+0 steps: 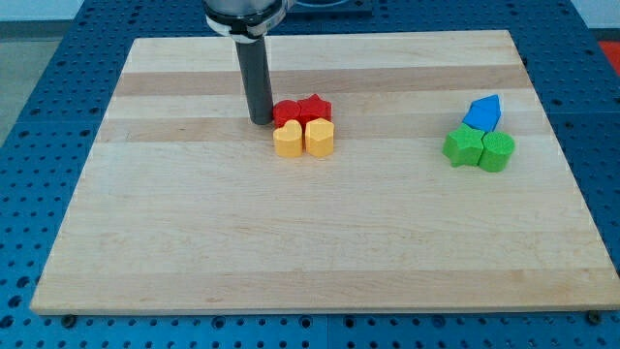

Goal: Separate the yellow blocks and red blocks

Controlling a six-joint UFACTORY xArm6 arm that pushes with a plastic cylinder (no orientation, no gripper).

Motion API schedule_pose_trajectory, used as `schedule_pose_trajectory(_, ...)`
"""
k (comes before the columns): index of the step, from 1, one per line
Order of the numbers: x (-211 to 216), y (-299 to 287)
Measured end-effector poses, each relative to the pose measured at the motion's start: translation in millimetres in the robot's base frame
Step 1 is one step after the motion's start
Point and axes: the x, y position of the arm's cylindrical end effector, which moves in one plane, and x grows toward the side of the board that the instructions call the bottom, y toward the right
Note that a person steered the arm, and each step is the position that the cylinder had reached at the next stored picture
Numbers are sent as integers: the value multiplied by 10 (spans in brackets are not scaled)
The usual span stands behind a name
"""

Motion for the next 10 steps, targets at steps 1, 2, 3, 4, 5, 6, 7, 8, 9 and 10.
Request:
schedule_pose_trajectory(1, 0, 0)
schedule_pose_trajectory(2, -176, -10)
schedule_pose_trajectory(3, -531, -10)
schedule_pose_trajectory(4, -743, 183)
schedule_pose_trajectory(5, -765, 607)
schedule_pose_trajectory(6, -755, 967)
schedule_pose_trajectory(7, -733, 1185)
schedule_pose_trajectory(8, -673, 1346)
schedule_pose_trajectory(9, -593, 1354)
schedule_pose_trajectory(10, -459, 1354)
